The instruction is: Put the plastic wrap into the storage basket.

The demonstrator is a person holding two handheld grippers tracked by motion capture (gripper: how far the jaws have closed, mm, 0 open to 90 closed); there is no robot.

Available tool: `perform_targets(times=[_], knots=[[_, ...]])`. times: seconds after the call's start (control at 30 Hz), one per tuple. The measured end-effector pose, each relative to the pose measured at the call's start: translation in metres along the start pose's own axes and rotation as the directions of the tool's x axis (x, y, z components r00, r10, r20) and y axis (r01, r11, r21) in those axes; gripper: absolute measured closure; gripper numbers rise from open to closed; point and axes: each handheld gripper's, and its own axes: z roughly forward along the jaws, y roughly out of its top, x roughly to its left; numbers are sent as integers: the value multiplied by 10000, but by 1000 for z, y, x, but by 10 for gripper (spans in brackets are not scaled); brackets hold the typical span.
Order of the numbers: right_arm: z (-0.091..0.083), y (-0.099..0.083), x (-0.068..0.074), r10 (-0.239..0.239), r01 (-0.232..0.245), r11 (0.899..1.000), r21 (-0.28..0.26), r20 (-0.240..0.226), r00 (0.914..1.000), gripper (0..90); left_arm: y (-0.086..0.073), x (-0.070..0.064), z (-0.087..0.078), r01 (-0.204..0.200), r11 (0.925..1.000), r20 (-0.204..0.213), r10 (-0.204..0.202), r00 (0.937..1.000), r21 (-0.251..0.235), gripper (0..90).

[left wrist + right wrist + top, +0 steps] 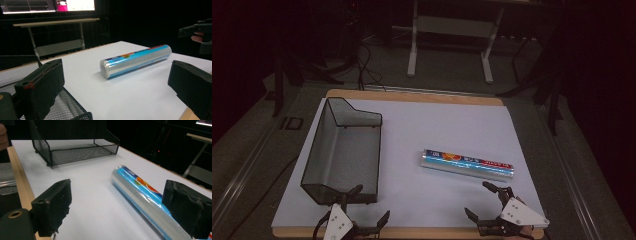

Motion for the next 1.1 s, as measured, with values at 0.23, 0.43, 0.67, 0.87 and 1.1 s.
perform_targets(times=[0.23, 0.43, 0.67, 0.87, 1.1], knots=[[-5, 9, 3, 97, -99, 9999, -64, -319, 9994, 92, -1, -1, 1, 41, 10000, -111, -41, 9999, -8, 11], [-4, 16, 4, 233, -222, 9995, 213, -490, 9985, 92, -1, -1, 1, 132, 9999, -125, -133, 9998, -30, 11], [0, 25, 1, -51, 66, 9986, 528, -277, 9996, 92, 0, -3, 1, 96, 9999, -278, -94, 9996, 68, 11], [0, 30, -4, -111, 116, 9987, 490, -92, 9999, 86, 0, -2, 1, 181, 9998, -284, -180, 9994, 50, 11], [5, 35, -15, 309, -315, 9952, 931, 76, 9995, 85, 0, -3, 0, 171, 9998, -265, -171, 9995, 30, 11]])
